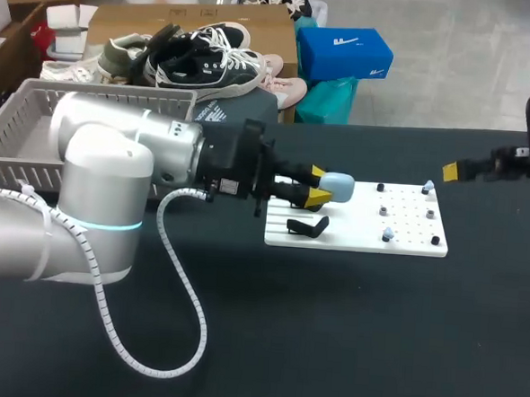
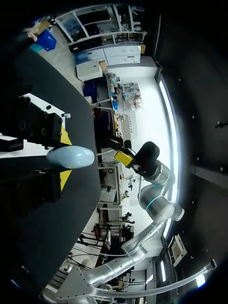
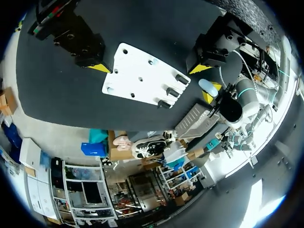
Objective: Pick up each earbud case from the left stands, insert the matching earbuds, close the lid, and place the case in the box.
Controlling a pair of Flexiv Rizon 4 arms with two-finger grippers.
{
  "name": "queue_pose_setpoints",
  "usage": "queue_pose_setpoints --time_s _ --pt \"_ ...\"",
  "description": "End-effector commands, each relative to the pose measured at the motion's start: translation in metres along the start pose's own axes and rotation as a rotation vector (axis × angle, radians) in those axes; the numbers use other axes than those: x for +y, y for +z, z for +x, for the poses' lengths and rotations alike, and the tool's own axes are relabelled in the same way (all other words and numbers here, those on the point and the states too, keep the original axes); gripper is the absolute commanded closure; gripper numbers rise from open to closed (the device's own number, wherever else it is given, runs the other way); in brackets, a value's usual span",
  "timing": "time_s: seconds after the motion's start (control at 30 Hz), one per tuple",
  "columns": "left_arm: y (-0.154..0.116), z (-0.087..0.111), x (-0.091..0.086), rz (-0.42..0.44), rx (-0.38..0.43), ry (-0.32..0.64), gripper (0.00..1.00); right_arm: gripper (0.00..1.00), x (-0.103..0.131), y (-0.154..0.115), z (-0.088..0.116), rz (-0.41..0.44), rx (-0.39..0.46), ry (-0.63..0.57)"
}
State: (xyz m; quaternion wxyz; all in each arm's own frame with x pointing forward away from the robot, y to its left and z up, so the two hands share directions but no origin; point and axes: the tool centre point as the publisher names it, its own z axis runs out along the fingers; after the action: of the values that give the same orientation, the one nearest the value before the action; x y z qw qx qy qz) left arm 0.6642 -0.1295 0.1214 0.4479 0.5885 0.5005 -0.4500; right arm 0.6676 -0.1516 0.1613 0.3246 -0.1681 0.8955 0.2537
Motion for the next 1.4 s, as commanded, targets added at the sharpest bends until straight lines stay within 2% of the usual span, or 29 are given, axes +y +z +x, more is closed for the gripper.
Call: queue_pose_setpoints --time_s 0.03,0.47,0.8,1.0,1.4 --pt "0.004 0.004 0.007 0.012 -0.002 0.003 1.0 0.0 0.017 -0.013 0.007 -0.028 0.016 -0.023" --pt "0.008 0.006 0.006 0.016 -0.003 0.008 1.0 0.0 0.071 0.0 0.019 -0.064 0.08 -0.122" --pt "0.008 0.006 0.006 0.016 -0.003 0.008 1.0 0.0 0.099 0.023 0.025 -0.069 0.114 -0.143" --pt "0.008 0.006 0.006 0.016 -0.003 0.008 1.0 0.0 0.108 0.043 0.027 -0.062 0.142 -0.172" --pt "0.008 0.006 0.006 0.016 -0.003 0.008 1.0 0.0 0.11 0.072 0.019 -0.078 0.16 -0.167"
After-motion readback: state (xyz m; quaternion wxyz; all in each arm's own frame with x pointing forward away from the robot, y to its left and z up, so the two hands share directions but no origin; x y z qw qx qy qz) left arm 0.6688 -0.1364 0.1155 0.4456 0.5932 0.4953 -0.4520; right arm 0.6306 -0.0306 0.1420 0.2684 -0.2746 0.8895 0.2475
